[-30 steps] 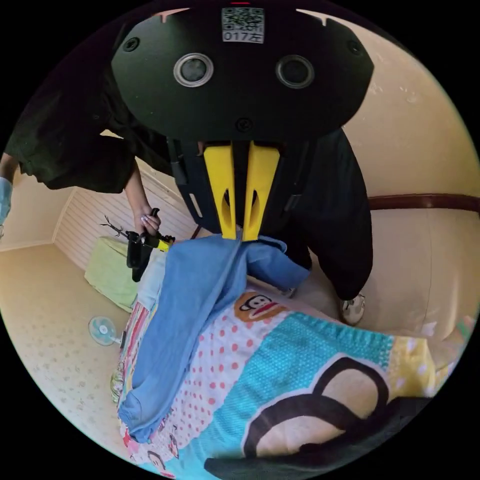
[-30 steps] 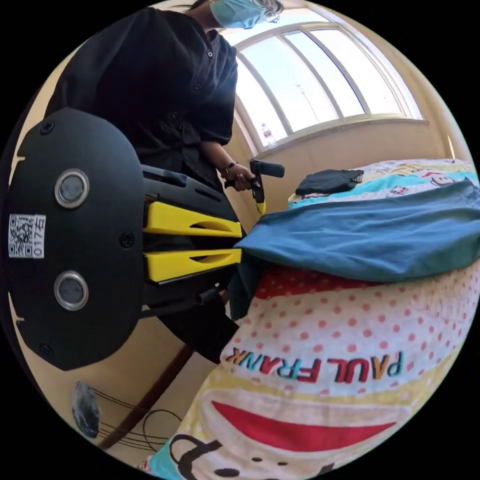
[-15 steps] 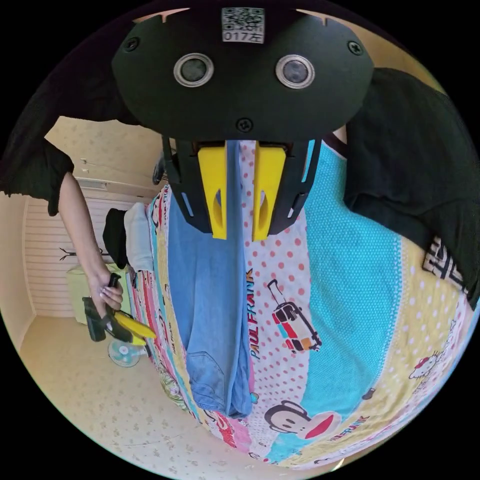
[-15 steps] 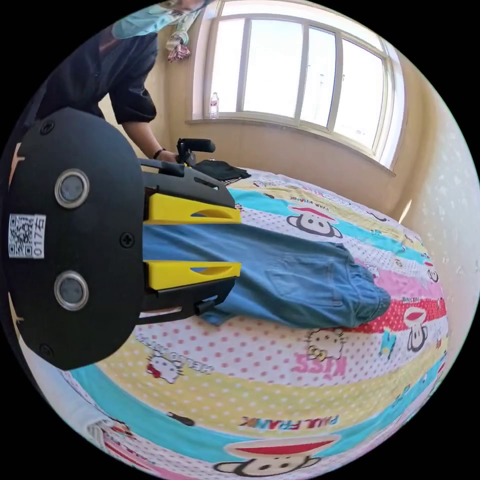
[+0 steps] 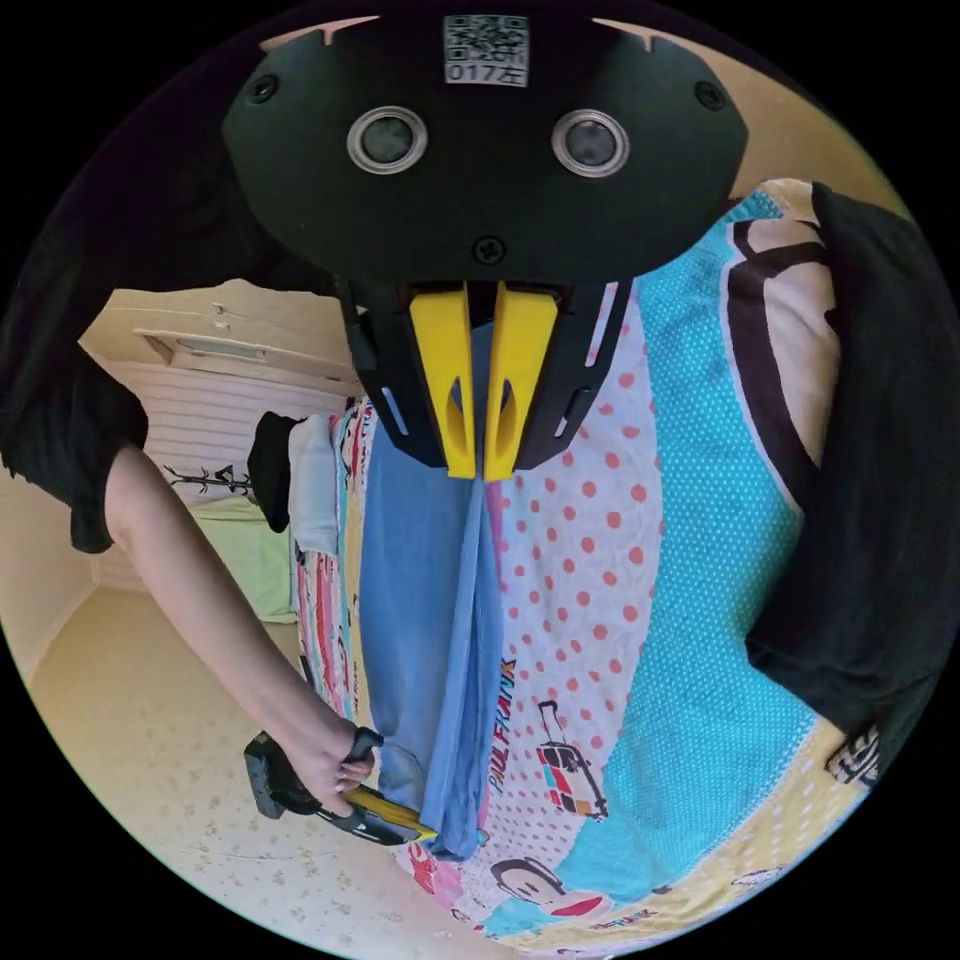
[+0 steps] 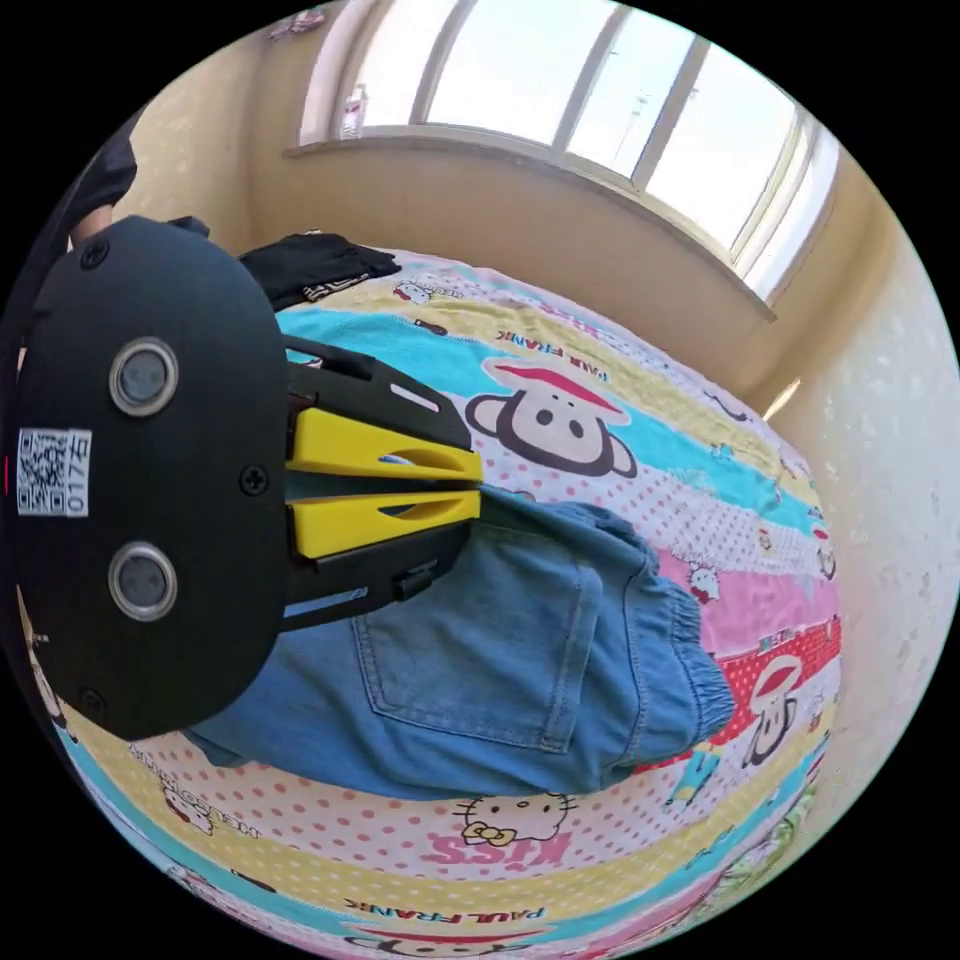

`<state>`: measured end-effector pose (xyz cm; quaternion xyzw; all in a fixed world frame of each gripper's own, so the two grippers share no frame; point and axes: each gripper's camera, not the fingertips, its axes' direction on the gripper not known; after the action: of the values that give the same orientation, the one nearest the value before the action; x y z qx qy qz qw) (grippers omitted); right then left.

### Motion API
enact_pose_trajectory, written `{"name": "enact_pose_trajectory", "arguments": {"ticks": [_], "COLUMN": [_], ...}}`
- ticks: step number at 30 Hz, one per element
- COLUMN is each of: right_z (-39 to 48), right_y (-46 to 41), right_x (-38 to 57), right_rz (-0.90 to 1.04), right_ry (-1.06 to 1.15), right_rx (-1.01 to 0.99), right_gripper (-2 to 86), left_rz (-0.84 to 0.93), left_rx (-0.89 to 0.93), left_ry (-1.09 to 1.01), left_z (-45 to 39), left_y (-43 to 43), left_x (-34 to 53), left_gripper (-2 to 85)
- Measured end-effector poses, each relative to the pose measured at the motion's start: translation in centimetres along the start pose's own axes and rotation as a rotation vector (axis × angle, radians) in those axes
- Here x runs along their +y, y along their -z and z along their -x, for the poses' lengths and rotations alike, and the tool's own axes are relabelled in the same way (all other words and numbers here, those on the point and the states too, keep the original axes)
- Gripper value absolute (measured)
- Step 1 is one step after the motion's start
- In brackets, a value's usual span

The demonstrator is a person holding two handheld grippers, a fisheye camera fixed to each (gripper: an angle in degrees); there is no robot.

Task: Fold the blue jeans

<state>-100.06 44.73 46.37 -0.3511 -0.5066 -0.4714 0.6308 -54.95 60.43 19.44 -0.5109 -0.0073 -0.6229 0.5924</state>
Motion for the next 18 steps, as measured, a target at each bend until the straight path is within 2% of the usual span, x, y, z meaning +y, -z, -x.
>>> {"name": "enact_pose_trajectory", "arguments": {"ticks": [3,4,5,8,12,15,18], "right_z": [0.6,-0.2,-0.8,-0.9,-3.3,-8.3,-13.0], "right_y": [-2.9,-3.8,-3.3,1.8,9.6,13.4,14.8], "right_x": [-1.3,-1.7,-1.7,-0.3,5.0,11.1,18.2], "right_rz": [0.205,0.293,0.298,0.199,0.041,0.019,0.026], "right_ry": [0.041,0.014,0.012,0.081,0.076,-0.072,-0.231], "right_rx": [-0.032,-0.117,-0.211,-0.269,-0.156,-0.138,-0.325], "right_gripper": [4.4,5.2,5.9,7.8,9.7,12.6,16.0], "left_rz": [0.017,0.041,0.040,-0.046,-0.071,-0.012,0.079], "left_rx": [0.025,0.045,0.060,0.091,0.102,0.133,0.271], "left_ry": [0.098,0.109,0.103,0.049,-0.014,-0.077,-0.084], "left_z": [2.3,2.8,2.8,2.6,3.4,3.9,5.1], "left_y": [0.1,0.1,0.3,2.6,4.0,3.1,1.0], "left_x": [1.0,1.0,0.9,0.0,-3.6,-7.3,-9.8], "left_gripper": [2.0,3.8,4.8,7.9,12.3,13.7,13.2]}}
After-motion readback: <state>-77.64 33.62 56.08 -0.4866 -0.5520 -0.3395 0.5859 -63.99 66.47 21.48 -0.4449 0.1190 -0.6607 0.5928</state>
